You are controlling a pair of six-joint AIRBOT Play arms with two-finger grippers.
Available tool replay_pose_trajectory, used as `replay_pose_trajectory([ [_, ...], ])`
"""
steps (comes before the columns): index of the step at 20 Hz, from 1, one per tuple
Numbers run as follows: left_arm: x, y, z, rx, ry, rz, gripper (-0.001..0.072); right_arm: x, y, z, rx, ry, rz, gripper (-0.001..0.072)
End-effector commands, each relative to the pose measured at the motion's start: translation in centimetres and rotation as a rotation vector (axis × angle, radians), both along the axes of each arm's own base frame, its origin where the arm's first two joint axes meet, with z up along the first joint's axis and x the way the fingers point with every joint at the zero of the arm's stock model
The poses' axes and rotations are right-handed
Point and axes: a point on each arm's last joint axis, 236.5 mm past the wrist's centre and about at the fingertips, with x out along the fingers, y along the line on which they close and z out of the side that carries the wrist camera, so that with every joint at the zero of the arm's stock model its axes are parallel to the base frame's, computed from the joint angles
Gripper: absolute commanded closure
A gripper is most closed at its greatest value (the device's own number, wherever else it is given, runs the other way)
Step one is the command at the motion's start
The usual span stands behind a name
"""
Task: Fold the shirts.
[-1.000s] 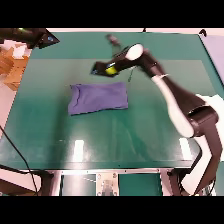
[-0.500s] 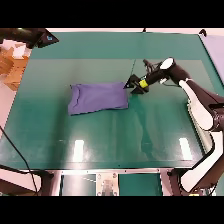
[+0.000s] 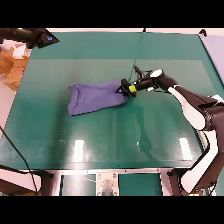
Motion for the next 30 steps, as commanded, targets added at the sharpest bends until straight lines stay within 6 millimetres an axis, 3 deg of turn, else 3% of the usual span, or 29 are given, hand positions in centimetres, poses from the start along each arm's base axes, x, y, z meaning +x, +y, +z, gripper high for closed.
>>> replay_pose_trajectory([
  [1, -0.2, 0.0, -0.1, 0.002, 0.007, -0.007, 0.0685, 3.0, -1.7, 7.6, 0.021, -0.156, -0.036, 0.069],
  [4, -0.4, -0.1, -0.1, 0.003, 0.011, -0.011, 0.0685, 5.0, -9.5, 16.0, -0.036, -0.289, -0.14, 0.069],
  [6, -0.5, -0.1, -0.2, 0.004, 0.015, -0.014, 0.0685, 5.0, -17.2, 20.6, -0.104, -0.344, -0.252, 0.069],
  [8, -0.5, -0.1, -0.2, 0.004, 0.015, -0.015, 0.0685, 3.7, -24.8, 23.8, -0.148, -0.358, -0.375, 0.069],
  [10, -0.5, -0.1, -0.2, 0.004, 0.015, -0.015, 0.0685, 1.5, -31.6, 25.0, -0.177, -0.333, -0.489, 0.069],
  [13, -0.5, -0.1, -0.2, 0.004, 0.015, -0.014, 0.0685, -2.6, -41.6, 24.2, -0.226, -0.235, -0.671, 0.069],
  [17, -0.5, -0.1, -0.2, 0.004, 0.015, -0.015, 0.0685, -10.7, -51.6, 21.8, -0.327, -0.046, -0.889, 0.069],
  [20, -0.5, -0.1, -0.2, 0.003, 0.016, -0.014, 0.0685, -17.9, -55.8, 20.0, -0.4, 0.151, -1.022, 0.0691],
  [23, -0.6, -0.1, -0.3, -0.001, 0.028, -0.013, 0.0685, -23.9, -58.0, 20.0, -0.535, 0.286, -1.118, 0.0691],
  [25, -0.6, -0.1, -0.3, -0.001, 0.028, -0.014, 0.0685, -27.2, -58.4, 19.8, -0.626, 0.386, -1.138, 0.0691],
  [27, -0.7, -0.2, -0.3, -0.001, 0.03, -0.015, 0.0685, -29.2, -58.1, 18.9, -0.658, 0.48, -1.129, 0.069],
  [30, -1.2, -0.3, -0.6, 0.004, 0.047, -0.032, 0.0685, -31.7, -56.8, 15.9, -0.66, 0.616, -1.099, 0.069],
])
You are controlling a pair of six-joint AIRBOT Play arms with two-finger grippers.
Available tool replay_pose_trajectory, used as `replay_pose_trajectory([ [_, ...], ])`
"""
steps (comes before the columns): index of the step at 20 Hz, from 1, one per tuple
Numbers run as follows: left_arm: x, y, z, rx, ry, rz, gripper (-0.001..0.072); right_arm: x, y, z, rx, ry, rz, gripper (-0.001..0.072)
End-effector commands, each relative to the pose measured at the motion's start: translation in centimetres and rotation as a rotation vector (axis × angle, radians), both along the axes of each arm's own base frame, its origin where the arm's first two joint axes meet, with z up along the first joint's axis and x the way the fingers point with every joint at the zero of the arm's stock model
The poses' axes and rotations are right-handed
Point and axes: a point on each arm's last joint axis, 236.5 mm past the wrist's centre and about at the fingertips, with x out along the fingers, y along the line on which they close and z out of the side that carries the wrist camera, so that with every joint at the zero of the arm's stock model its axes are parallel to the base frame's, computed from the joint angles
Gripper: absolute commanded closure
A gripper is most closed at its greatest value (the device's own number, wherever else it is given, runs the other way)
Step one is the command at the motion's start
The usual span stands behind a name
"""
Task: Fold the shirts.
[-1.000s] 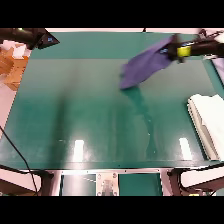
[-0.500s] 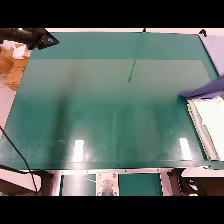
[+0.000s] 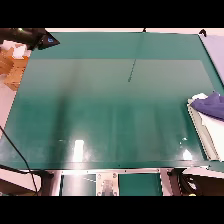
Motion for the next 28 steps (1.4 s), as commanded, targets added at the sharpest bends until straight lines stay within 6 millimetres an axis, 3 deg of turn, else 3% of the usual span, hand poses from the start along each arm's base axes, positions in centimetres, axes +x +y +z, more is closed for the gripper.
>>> replay_pose_trajectory([
  [1, -0.6, -0.1, -0.2, 0.004, 0.019, -0.018, 0.0685, -5.2, 1.1, -3.2, 0.059, 0.208, -0.066, 0.069],
  [5, -0.7, -0.1, -0.3, 0.006, 0.023, -0.023, 0.0685, -9.1, 3.7, -7.9, 0.192, 0.387, -0.1, 0.0688],
  [6, -0.7, -0.1, -0.3, 0.006, 0.023, -0.023, 0.0685, -10.0, 4.4, -8.9, 0.222, 0.427, -0.098, 0.0625],
  [8, -0.7, -0.1, -0.3, 0.006, 0.022, -0.022, 0.0685, -11.3, 5.2, -10.3, 0.259, 0.488, -0.094, 0.0138],
  [11, -0.7, -0.1, -0.3, 0.006, 0.022, -0.022, 0.0685, -11.7, 4.2, -9.6, 0.22, 0.513, -0.125, 0.0134],
  [12, -0.7, -0.1, -0.3, 0.006, 0.021, -0.021, 0.0685, -10.9, 3.4, -8.9, 0.184, 0.486, -0.146, 0.0135],
  [14, -0.5, -0.1, -0.2, 0.005, 0.016, -0.017, 0.0685, -6.2, 1.8, -6.8, 0.098, 0.316, -0.11, 0.0152],
  [15, -0.5, -0.1, -0.2, 0.004, 0.015, -0.016, 0.0685, -3.0, 1.3, -5.4, 0.054, 0.205, -0.075, 0.0273],
  [16, -0.5, -0.2, -0.1, 0.0, 0.015, -0.018, 0.0685, 0.8, 1.4, -3.6, 0.01, 0.08, -0.003, 0.0579],
  [17, -0.5, -0.3, 0.0, -0.008, 0.013, -0.02, 0.0686, 4.5, 1.9, -1.8, -0.027, -0.032, 0.072, 0.0686],
  [19, -0.6, -0.4, 0.3, -0.011, 0.006, -0.02, 0.0688, 11.2, 4.5, 1.6, -0.095, -0.204, 0.221, 0.0688],
  [21, -1.2, -0.5, -0.2, 0.046, 0.019, -0.016, 0.0689, 15.7, 8.6, 3.0, -0.133, -0.288, 0.376, 0.0692],
  [23, -2.9, -0.9, -1.8, 0.152, 0.058, -0.005, 0.0688, 18.3, 13.7, 2.9, -0.144, -0.309, 0.534, 0.0693],
  [25, -5.8, -3.0, -3.4, 0.176, 0.091, -0.039, 0.0688, 19.1, 19.0, 1.7, -0.137, -0.321, 0.665, 0.0693],
  [27, -9.3, -4.9, -5.6, 0.167, 0.12, -0.05, 0.0688, 17.8, 24.4, -1.0, -0.111, -0.318, 0.772, 0.0693],
  [28, -11.3, -5.5, -7.2, 0.164, 0.143, -0.05, 0.0688, 16.1, 27.0, -2.8, -0.087, -0.302, 0.82, 0.0693],
])
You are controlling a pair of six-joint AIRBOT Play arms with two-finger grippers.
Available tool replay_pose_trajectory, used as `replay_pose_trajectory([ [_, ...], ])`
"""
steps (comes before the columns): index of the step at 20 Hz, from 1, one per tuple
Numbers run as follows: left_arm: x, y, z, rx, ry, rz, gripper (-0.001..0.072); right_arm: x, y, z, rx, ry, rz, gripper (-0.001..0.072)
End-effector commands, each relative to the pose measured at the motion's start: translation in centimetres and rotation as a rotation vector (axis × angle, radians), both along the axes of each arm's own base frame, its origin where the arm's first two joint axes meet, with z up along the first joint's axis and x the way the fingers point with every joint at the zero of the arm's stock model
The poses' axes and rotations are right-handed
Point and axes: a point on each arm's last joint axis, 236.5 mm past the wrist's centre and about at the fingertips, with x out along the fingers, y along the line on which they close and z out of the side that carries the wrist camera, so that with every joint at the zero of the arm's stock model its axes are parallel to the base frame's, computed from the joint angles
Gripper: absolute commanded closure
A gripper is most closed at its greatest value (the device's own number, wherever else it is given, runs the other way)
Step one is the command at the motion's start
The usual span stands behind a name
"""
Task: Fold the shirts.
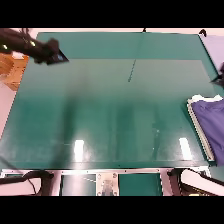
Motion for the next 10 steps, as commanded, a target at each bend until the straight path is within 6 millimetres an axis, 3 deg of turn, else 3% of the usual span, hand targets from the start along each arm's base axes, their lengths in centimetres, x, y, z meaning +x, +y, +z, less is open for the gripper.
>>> replay_pose_trajectory([
  [1, -6.5, -1.9, -5.1, 0.033, 0.061, 0.002, 0.0688, -2.9, 9.4, -4.5, 0.008, -0.002, 0.214, 0.0693],
  [3, -11.1, -2.5, -8.6, 0.035, 0.113, -0.001, 0.0688, -6.7, 12.7, -8.2, 0.022, 0.031, 0.275, 0.0692],
  [5, -14.1, -2.1, -10.9, 0.039, 0.16, 0.011, 0.0687, -9.1, 14.6, -10.7, 0.027, 0.037, 0.313, 0.0692],
  [10, -14.8, -2.1, -10.7, 0.035, 0.153, 0.009, 0.0685, -11.5, 17.3, -11.2, 0.105, 0.106, 0.379, 0.069],
])
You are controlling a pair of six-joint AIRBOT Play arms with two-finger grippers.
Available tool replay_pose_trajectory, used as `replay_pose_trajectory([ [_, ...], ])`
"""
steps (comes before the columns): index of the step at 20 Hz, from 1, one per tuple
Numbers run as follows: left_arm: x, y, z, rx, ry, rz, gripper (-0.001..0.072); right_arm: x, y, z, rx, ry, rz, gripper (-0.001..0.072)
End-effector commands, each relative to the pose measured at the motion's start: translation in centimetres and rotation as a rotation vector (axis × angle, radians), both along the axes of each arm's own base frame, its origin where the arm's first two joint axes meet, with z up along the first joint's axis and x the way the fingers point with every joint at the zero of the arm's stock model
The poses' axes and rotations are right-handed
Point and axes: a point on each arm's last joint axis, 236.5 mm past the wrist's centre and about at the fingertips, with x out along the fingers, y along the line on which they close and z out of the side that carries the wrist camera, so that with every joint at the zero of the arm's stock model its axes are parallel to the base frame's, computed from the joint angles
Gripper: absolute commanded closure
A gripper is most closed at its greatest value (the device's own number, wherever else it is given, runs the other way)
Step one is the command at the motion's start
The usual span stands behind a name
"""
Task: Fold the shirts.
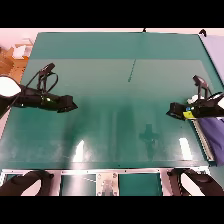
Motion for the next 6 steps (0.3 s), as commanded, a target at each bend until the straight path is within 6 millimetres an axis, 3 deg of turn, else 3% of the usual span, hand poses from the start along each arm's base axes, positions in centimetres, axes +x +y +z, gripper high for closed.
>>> replay_pose_trajectory([
  [1, -1.37, -0.01, -0.81, 0.002, 0.016, -0.005, 0.0685, -2.09, 1.82, -0.95, 0.038, 0.049, 0.045, 0.069],
  [6, -1.8, -0.05, -0.91, 0.003, 0.031, -0.017, 0.0685, -2.09, 1.82, -0.95, 0.038, 0.049, 0.045, 0.069],
])
